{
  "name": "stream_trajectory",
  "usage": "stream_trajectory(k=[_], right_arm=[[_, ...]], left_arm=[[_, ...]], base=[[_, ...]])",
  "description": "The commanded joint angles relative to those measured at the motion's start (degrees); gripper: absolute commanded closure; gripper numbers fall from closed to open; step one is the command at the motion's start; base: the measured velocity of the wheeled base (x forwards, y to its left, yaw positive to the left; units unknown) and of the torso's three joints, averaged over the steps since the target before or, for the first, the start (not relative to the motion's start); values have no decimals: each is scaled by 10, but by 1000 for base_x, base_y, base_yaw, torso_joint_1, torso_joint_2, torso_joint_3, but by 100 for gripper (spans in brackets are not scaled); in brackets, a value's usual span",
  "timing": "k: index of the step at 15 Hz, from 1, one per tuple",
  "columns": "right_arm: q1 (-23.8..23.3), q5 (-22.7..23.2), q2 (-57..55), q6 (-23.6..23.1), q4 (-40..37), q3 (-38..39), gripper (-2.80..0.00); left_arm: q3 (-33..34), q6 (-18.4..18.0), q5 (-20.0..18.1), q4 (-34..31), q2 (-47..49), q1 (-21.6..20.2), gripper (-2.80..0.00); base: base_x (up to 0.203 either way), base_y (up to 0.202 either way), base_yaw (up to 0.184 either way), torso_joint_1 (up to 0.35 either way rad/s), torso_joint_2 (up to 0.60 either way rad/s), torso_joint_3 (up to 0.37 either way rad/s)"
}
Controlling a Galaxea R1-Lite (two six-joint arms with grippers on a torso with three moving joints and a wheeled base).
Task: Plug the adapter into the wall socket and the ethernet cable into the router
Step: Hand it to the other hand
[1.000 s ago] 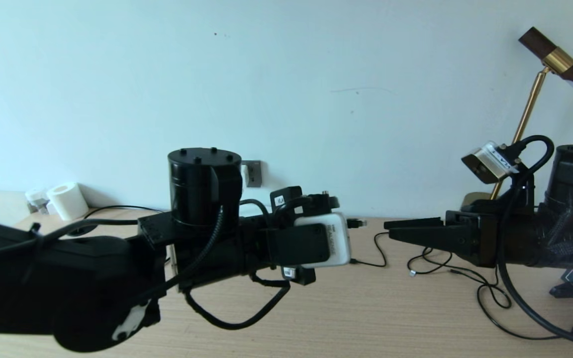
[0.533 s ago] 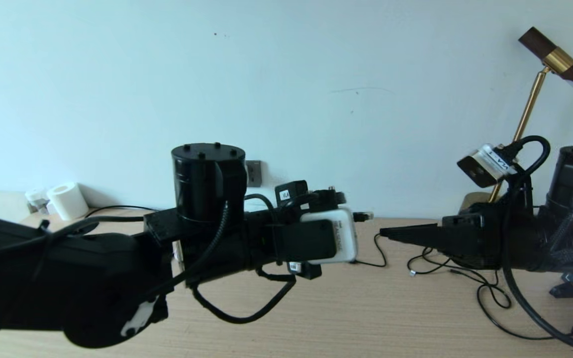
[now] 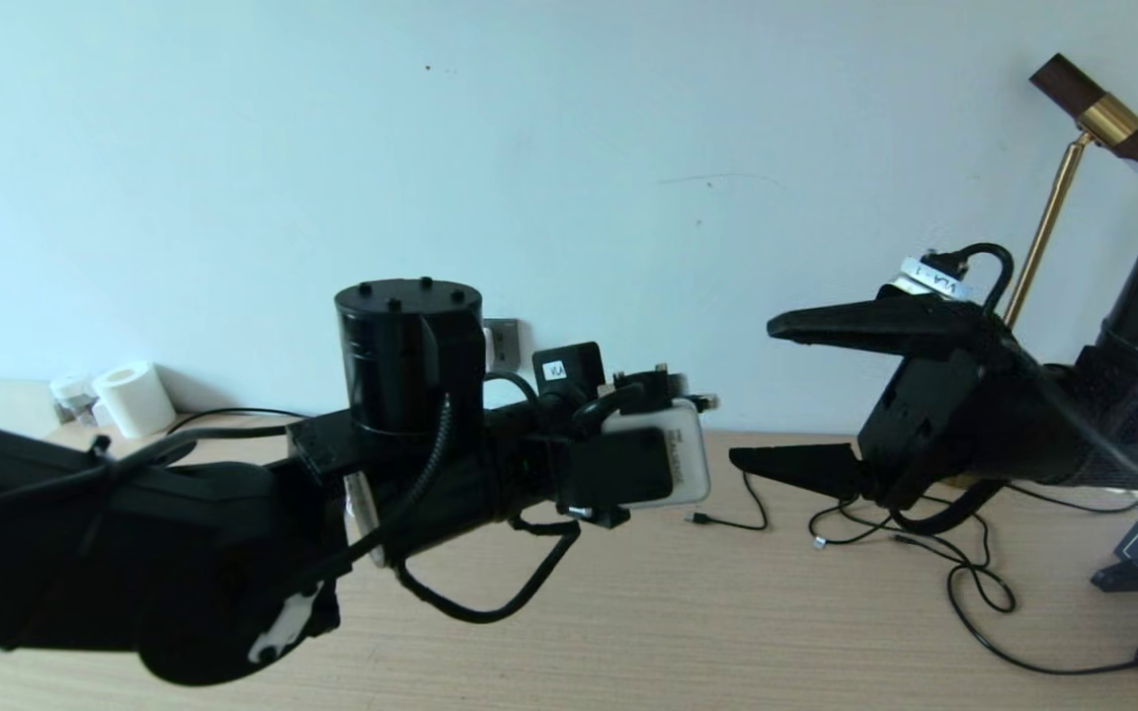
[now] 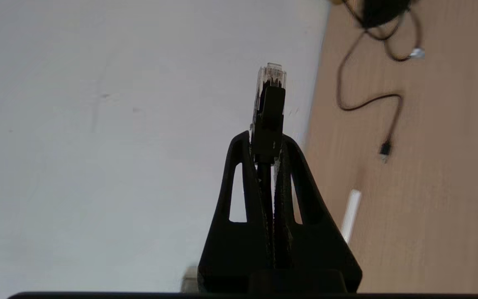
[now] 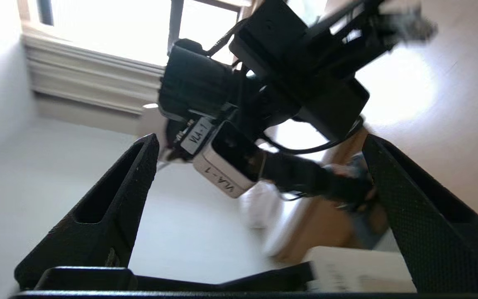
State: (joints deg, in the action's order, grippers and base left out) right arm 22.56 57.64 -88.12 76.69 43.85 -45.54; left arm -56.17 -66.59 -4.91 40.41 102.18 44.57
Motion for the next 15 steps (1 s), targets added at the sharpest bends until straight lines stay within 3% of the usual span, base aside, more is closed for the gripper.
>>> stream_trajectory(k=[1,6,15], right_arm=[[1,10,-18,75,3,-16,-280],[-1,10,-48,84,3,-23,-280],[-7,8,-115,145,3,-84,-280]], left_arm=[[2,-11,5,21,-1,0,0],[6,-13,4,26,-13,-3,0],[34,-15,7,35,-32,-2,0]], base=[[0,0,0,0,0,0],[0,0,0,0,0,0],[0,0,0,0,0,0]])
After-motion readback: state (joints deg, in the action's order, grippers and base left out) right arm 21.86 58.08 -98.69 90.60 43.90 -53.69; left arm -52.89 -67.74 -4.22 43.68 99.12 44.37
